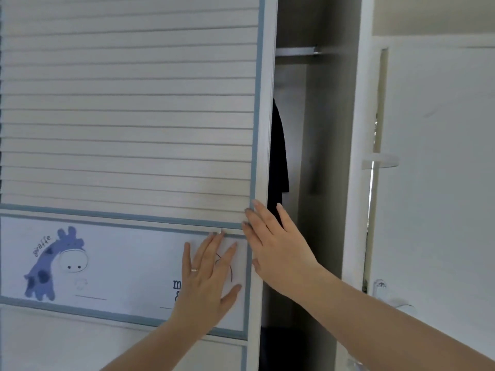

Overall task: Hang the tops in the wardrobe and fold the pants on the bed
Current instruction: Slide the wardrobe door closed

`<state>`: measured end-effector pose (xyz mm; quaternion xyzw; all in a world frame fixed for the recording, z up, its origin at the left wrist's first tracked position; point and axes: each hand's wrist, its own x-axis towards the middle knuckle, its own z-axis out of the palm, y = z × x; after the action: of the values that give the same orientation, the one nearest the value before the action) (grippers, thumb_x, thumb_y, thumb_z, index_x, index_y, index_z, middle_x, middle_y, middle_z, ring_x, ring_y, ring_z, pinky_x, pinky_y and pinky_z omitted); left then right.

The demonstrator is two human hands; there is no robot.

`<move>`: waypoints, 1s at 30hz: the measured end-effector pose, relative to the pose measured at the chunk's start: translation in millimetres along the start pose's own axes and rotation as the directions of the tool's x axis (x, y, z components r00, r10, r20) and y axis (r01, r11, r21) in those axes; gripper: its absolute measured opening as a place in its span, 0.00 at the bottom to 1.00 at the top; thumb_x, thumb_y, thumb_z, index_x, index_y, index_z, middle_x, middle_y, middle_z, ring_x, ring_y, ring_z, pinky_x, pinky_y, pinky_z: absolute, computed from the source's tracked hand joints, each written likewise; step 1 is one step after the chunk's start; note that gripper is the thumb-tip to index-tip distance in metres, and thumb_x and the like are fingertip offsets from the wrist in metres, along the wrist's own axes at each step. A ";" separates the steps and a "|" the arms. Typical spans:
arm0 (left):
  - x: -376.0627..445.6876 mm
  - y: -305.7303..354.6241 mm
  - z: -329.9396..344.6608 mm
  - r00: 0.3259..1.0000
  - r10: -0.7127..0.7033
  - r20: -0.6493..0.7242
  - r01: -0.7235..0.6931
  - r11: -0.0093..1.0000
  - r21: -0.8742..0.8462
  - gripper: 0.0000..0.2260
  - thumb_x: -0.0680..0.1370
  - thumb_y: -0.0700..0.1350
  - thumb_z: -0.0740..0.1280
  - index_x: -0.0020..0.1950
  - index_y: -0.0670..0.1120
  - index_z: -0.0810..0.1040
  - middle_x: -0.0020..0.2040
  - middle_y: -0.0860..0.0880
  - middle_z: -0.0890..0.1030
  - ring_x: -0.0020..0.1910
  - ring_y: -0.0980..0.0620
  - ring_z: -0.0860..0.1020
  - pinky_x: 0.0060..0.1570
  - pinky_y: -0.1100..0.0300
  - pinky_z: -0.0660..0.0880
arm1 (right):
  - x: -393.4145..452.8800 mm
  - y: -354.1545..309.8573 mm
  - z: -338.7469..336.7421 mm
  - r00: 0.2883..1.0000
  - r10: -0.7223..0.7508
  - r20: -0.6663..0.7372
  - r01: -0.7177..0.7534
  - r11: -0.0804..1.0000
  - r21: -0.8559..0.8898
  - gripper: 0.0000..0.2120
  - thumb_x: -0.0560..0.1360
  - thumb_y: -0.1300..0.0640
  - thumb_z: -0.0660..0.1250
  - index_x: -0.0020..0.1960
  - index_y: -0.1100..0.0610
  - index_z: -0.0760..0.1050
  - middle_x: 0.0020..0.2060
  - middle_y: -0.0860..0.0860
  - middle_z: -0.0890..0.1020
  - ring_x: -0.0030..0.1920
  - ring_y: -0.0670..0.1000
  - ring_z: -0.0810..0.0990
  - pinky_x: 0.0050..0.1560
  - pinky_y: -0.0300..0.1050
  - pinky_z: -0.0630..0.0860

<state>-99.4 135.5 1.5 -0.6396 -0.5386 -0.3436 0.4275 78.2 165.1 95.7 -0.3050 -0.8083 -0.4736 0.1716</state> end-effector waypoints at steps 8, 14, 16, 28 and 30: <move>51.0 -0.6 -15.0 0.987 0.037 0.158 -0.063 0.985 0.159 0.52 0.58 0.65 0.77 0.75 0.48 0.58 0.75 0.36 0.59 0.74 0.37 0.58 0.63 0.28 0.60 | -38.1 22.9 -4.8 0.989 0.097 0.116 -0.087 0.993 -0.081 0.35 0.80 0.50 0.54 0.77 0.61 0.39 0.76 0.61 0.39 0.74 0.63 0.31 0.67 0.68 0.28; 61.9 32.9 -13.4 0.985 0.005 0.173 -0.032 0.988 0.151 0.52 0.55 0.65 0.78 0.73 0.48 0.64 0.74 0.37 0.61 0.72 0.36 0.61 0.62 0.28 0.61 | -55.9 34.0 -9.0 0.973 0.135 0.188 -0.100 0.978 -0.180 0.33 0.81 0.53 0.50 0.75 0.64 0.34 0.75 0.63 0.37 0.73 0.65 0.31 0.68 0.70 0.31; 63.9 40.2 -11.4 0.986 0.013 0.167 -0.036 0.990 0.135 0.52 0.55 0.64 0.78 0.73 0.48 0.63 0.74 0.37 0.61 0.73 0.36 0.61 0.63 0.28 0.61 | -60.4 36.9 -10.6 0.968 0.151 0.202 -0.107 0.971 -0.212 0.33 0.81 0.53 0.49 0.74 0.65 0.33 0.75 0.63 0.36 0.73 0.65 0.31 0.67 0.70 0.30; 70.2 68.3 -2.0 0.981 0.004 0.196 -0.027 0.993 0.111 0.51 0.56 0.64 0.78 0.74 0.49 0.64 0.76 0.38 0.57 0.75 0.38 0.57 0.66 0.32 0.58 | -78.6 42.3 -7.4 0.933 0.245 0.262 -0.177 0.950 -0.259 0.33 0.81 0.52 0.45 0.69 0.68 0.26 0.73 0.65 0.34 0.73 0.66 0.31 0.66 0.67 0.27; 72.5 69.7 -2.5 0.981 0.002 0.193 -0.024 0.993 0.116 0.51 0.56 0.64 0.78 0.74 0.49 0.64 0.76 0.38 0.58 0.75 0.38 0.57 0.66 0.32 0.57 | -80.3 42.1 -4.7 0.935 0.254 0.248 -0.192 0.950 -0.247 0.33 0.81 0.53 0.46 0.69 0.68 0.26 0.73 0.65 0.33 0.73 0.66 0.31 0.64 0.67 0.26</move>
<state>-17.5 158.1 55.4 -0.6470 -0.5924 -0.2452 0.4127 166.4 149.8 80.4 -0.4756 -0.7270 -0.4895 0.0751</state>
